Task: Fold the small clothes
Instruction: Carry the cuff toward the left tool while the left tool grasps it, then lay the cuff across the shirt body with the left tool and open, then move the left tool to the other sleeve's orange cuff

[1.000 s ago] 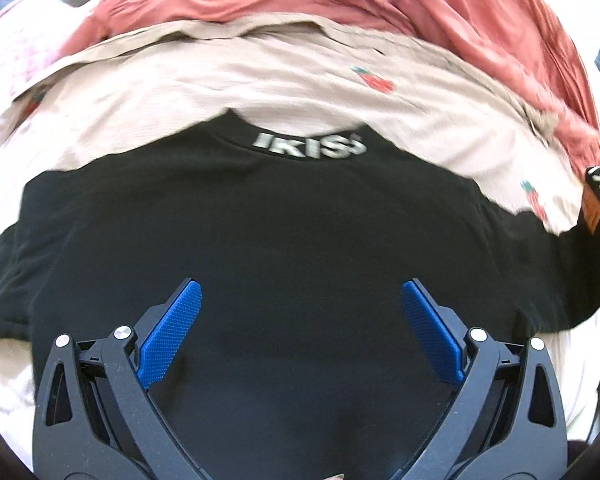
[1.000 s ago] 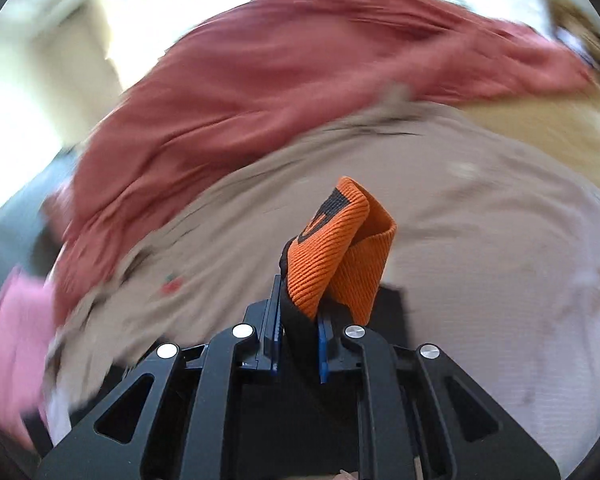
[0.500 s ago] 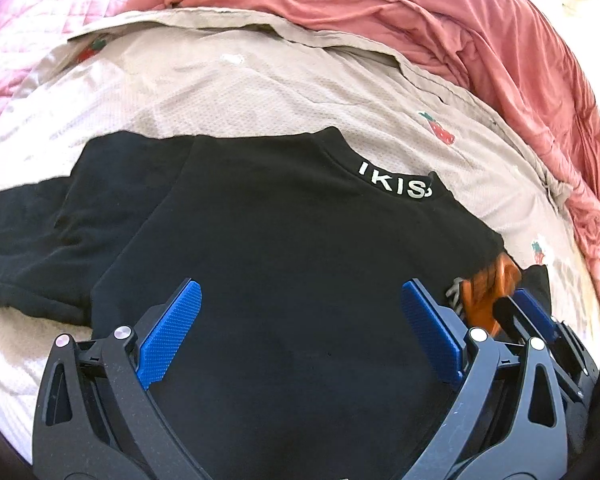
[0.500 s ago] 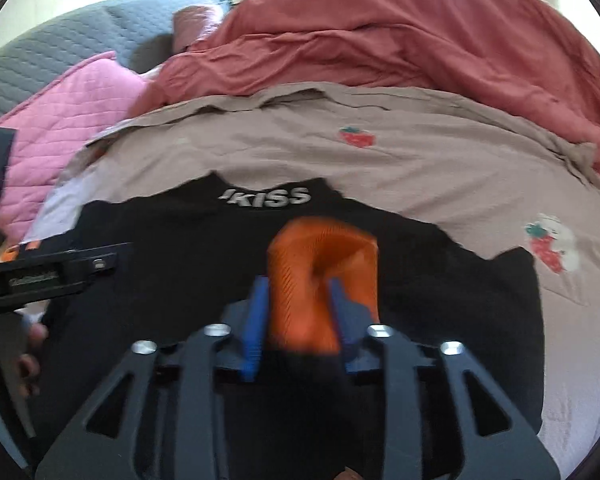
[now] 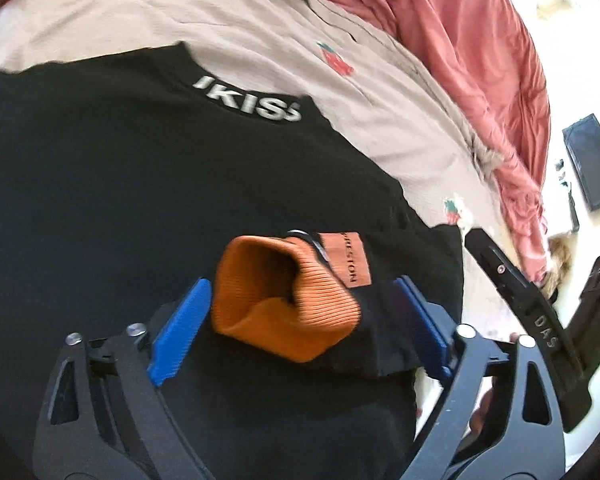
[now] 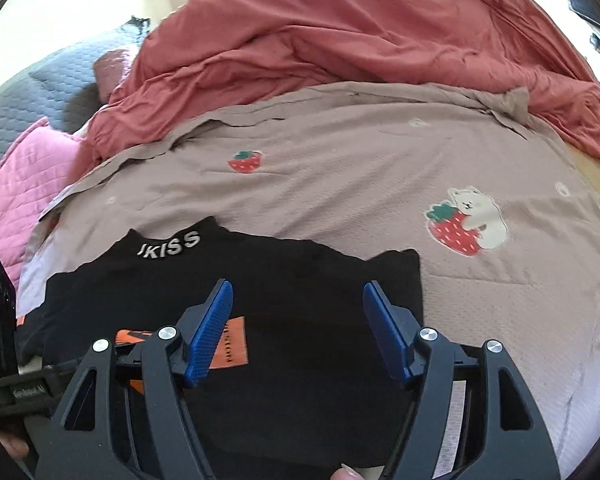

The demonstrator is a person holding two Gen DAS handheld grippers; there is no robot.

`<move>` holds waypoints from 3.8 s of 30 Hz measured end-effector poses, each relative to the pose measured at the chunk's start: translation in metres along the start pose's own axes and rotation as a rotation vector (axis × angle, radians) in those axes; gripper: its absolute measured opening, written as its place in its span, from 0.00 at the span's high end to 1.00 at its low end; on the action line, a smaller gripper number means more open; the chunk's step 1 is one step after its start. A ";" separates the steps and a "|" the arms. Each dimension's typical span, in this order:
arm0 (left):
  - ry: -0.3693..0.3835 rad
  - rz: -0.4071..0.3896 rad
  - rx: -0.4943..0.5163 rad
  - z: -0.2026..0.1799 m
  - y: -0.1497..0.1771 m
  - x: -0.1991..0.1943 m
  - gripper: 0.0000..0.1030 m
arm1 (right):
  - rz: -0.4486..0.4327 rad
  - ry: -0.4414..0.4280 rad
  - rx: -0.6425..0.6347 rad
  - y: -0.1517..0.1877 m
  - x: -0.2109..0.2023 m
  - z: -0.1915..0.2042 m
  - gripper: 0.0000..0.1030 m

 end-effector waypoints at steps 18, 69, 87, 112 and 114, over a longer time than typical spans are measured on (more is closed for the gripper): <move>-0.244 -0.141 0.257 0.069 -0.082 -0.058 0.96 | -0.036 0.087 0.129 -0.014 -0.003 -0.047 0.35; -0.082 -0.136 0.252 0.096 -0.057 -0.077 0.77 | 0.148 -0.084 -0.204 0.062 0.029 0.062 0.35; -0.296 -0.091 0.198 0.143 -0.038 -0.053 0.50 | 0.207 -0.107 -0.256 0.081 0.031 0.078 0.16; -0.397 -0.249 0.223 0.140 -0.041 -0.149 0.09 | -0.042 -0.178 -0.269 0.040 -0.021 0.108 0.05; -0.405 -0.254 0.213 0.146 -0.040 -0.154 0.09 | -0.069 -0.182 -0.284 0.039 -0.029 0.112 0.05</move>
Point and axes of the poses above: each gripper's, at about its wrist camera, not at the fingertips, and x roughly the way its jaws point, z to its left, y to its underside, the point moved 10 cm from there along x, roughly the way its jaws point, and after that the axes turned 13 degrees about -z, right-handed, at the moved point
